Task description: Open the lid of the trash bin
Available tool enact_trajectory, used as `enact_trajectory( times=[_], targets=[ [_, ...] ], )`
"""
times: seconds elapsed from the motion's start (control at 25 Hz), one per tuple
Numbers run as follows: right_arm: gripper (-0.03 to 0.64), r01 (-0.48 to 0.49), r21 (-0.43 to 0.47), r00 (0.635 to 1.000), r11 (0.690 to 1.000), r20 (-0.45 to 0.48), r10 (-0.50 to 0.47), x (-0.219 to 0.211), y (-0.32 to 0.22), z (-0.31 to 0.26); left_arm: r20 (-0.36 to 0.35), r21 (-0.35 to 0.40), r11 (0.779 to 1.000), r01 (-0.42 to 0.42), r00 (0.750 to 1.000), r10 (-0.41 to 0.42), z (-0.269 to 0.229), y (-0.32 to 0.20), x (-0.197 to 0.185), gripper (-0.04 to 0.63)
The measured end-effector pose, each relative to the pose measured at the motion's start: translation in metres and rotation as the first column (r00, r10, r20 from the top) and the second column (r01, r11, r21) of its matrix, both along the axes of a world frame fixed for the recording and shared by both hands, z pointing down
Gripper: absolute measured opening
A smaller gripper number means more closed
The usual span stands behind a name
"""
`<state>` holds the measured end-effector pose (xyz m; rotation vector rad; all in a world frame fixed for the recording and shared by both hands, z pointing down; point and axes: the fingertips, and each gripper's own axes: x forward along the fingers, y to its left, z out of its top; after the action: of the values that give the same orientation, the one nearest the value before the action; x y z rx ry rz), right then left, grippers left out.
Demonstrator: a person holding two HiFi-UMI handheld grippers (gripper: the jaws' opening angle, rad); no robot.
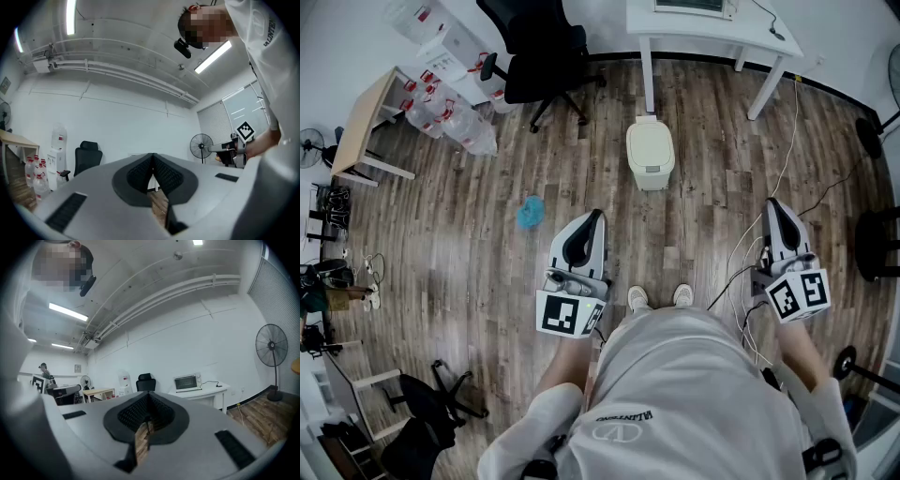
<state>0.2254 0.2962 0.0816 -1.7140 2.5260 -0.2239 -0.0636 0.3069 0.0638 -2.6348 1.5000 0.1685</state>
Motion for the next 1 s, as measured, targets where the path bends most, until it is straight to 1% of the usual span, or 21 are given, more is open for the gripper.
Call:
enact_trajectory(
  times=[0.32, 0.56, 0.84, 1.0],
  targets=[
    [0.015, 0.002, -0.011, 1.0, 1.0, -0.001, -0.002, -0.016, -0.002, 0.005, -0.01, -0.006, 1.0, -0.005, 1.0, 0.005, 0.005, -0.002, -0.012, -0.002],
    [0.017, 0.019, -0.008, 1.0, 1.0, 0.022, -0.018, -0.03, 0.001, 0.002, -0.021, -0.006, 1.0, -0.019, 1.0, 0.018, 0.005, -0.001, -0.02, -0.002],
    [0.017, -0.015, -0.007, 1.0, 1.0, 0.014, 0.016, -0.059, 0.002, 0.003, -0.035, -0.008, 0.999, -0.043, 0.999, 0.042, 0.01, 0.0, -0.049, -0.002],
    [0.017, -0.016, -0.004, 1.0, 1.0, 0.007, 0.016, -0.081, 0.0, 0.006, -0.031, -0.013, 0.998, -0.063, 0.998, 0.062, 0.016, -0.004, -0.066, -0.002]
  ],
)
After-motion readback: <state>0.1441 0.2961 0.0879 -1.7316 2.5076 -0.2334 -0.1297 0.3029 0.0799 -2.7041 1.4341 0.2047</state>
